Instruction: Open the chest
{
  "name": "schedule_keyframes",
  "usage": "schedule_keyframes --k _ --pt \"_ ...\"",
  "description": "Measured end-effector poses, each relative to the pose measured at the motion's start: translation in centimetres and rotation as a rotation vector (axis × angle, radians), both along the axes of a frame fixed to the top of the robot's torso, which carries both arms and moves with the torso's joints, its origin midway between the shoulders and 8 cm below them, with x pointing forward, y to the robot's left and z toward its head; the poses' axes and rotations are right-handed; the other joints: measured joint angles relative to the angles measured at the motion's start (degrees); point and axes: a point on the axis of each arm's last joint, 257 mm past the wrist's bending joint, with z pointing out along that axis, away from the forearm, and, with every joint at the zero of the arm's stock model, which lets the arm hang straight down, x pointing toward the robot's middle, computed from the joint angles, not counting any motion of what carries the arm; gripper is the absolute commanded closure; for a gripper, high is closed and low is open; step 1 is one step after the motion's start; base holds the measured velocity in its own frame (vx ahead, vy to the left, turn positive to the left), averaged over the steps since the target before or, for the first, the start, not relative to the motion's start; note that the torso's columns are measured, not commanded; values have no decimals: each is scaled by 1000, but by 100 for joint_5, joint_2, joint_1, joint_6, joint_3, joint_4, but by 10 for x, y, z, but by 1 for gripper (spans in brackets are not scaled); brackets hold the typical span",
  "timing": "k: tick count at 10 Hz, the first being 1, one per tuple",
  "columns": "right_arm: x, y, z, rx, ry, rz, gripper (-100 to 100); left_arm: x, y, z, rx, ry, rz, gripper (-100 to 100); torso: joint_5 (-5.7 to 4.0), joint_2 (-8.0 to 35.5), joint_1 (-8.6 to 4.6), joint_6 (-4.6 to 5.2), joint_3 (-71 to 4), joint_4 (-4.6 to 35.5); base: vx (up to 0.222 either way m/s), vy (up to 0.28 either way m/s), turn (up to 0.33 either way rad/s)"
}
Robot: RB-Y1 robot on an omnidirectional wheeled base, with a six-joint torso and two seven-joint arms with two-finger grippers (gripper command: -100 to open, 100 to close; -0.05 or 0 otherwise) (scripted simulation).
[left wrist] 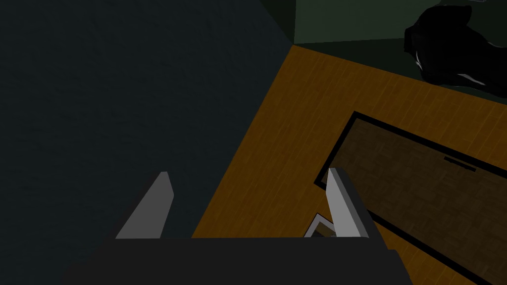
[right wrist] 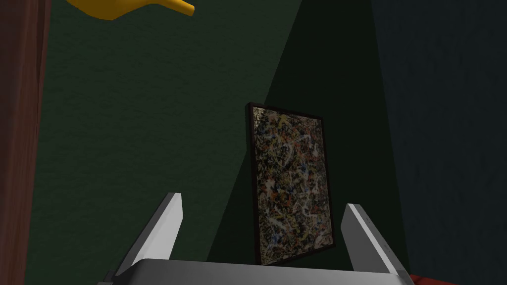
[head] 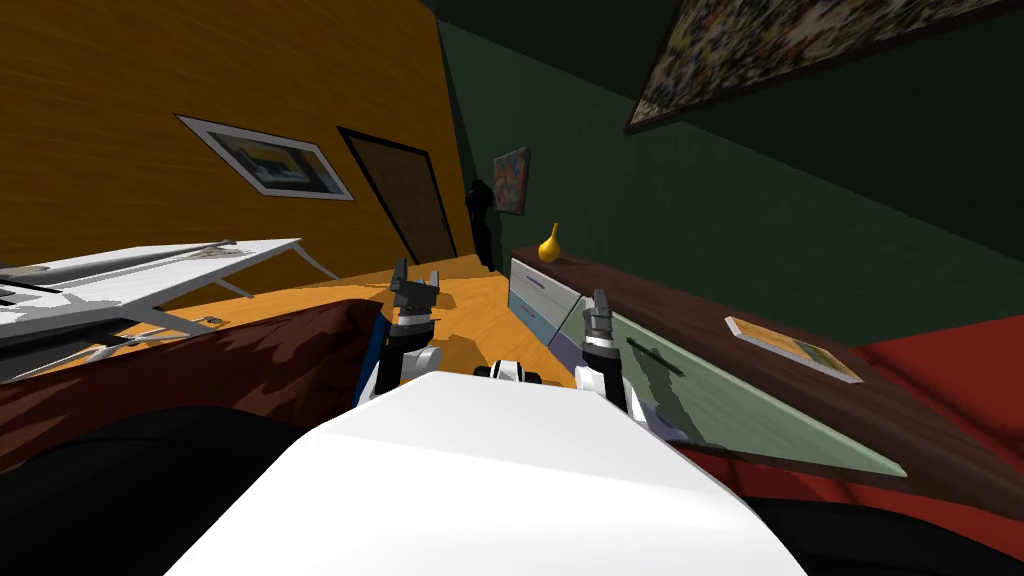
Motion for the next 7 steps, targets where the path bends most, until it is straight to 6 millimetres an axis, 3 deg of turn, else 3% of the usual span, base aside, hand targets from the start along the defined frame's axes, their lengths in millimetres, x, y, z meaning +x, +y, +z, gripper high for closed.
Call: schedule_keyframes --k 7 --pt "27 1 -59 -328 203 -101 -100 0 0 0 0 0 0 0 -3 90 -12 1 -135 83 83 81 -11"
